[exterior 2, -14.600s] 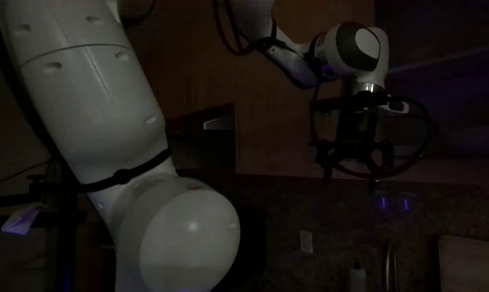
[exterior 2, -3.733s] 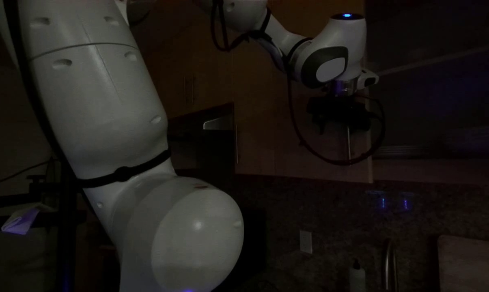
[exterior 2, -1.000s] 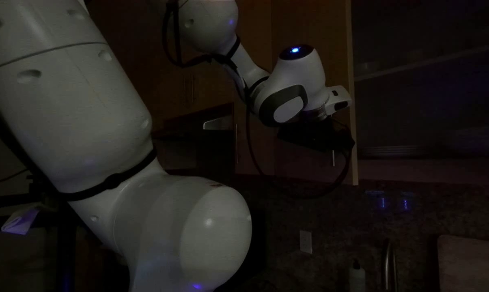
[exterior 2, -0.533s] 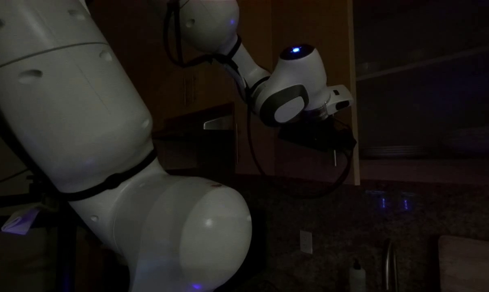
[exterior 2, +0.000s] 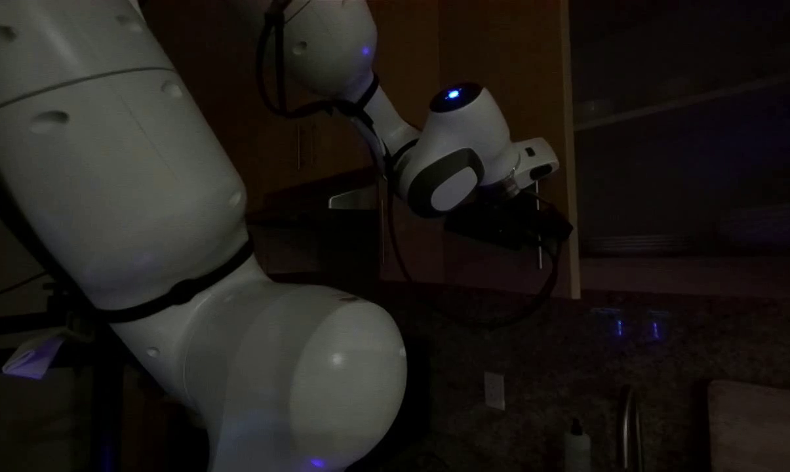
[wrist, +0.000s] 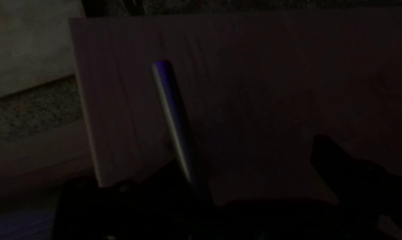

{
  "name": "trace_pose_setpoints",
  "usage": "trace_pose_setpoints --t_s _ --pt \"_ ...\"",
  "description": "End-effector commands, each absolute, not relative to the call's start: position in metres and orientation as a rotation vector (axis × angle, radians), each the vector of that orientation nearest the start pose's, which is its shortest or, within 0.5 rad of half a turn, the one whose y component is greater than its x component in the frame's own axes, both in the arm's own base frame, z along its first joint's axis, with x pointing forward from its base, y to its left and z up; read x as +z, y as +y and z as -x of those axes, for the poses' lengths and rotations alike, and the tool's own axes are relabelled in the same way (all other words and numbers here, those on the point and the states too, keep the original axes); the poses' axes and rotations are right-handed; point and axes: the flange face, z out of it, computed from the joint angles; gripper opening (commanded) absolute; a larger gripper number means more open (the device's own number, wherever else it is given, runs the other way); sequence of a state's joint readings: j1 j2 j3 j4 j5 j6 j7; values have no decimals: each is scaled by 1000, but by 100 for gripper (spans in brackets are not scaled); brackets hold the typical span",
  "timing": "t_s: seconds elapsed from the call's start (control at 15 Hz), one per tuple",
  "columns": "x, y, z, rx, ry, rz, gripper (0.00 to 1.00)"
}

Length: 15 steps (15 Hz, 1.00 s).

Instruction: Open the left cabinet door

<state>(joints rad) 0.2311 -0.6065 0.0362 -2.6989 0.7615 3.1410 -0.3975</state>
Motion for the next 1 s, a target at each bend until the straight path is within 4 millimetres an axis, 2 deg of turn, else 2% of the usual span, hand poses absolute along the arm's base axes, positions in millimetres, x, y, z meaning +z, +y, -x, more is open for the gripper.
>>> trace_pose_setpoints --t_s 0.0,0.6,0.93 --pt "510 59 -369 -1395 165 2471 100" --pt "507 71 -357 -1414 129 2441 100" --pt "505 85 -355 -1436 81 2425 100"
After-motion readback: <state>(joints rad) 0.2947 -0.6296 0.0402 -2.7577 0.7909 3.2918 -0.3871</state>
